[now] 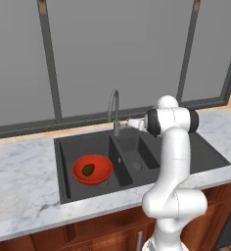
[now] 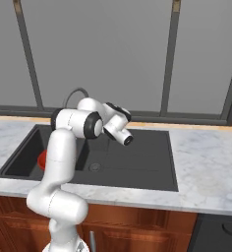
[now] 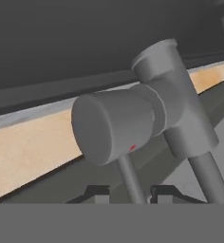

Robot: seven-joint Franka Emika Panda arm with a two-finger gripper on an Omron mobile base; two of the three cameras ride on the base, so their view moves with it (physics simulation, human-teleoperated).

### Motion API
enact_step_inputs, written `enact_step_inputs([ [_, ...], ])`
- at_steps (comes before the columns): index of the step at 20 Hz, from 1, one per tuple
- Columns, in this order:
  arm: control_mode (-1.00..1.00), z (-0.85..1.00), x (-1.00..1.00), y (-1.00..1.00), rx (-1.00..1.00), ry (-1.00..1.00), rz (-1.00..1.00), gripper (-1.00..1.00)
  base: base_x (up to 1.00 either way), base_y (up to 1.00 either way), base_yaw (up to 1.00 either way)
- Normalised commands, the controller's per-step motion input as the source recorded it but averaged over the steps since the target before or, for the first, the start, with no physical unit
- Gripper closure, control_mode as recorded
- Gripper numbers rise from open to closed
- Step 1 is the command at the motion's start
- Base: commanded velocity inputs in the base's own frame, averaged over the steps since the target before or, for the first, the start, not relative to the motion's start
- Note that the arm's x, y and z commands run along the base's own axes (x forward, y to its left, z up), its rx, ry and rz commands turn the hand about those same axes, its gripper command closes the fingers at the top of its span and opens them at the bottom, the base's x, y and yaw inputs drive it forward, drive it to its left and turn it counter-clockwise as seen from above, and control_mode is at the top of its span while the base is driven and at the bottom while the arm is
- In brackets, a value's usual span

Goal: Pick the avocado from the cabinet and place it in the bowl. Then pick the bowl and place it in the sink. Then turn on the sink facuet.

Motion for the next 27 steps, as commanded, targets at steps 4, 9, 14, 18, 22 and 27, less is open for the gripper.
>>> enact_step_inputs([
  [4, -1.00, 0.00, 0.00, -0.99, 0.23, 0.21, -0.06, 1.00, 0.00, 0.00, 0.00],
  [9, -1.00, 0.00, 0.00, -0.97, 0.21, 0.21, -0.06, 1.00, 0.00, 0.00, 0.00],
  [14, -1.00, 0.00, 0.00, -0.81, 0.18, 0.19, -0.06, 1.00, 0.00, 0.00, 0.00],
  [18, -1.00, 0.00, -0.07, -0.44, 0.12, 0.04, -0.02, 1.00, 0.00, 0.00, 0.00],
  [22, -1.00, 0.00, 0.00, -0.07, 0.04, 0.00, 0.00, 1.00, 0.00, 0.00, 0.00],
  [27, -1.00, 0.00, 0.00, -0.01, 0.02, 0.00, 0.00, 1.00, 0.00, 0.00, 0.00],
])
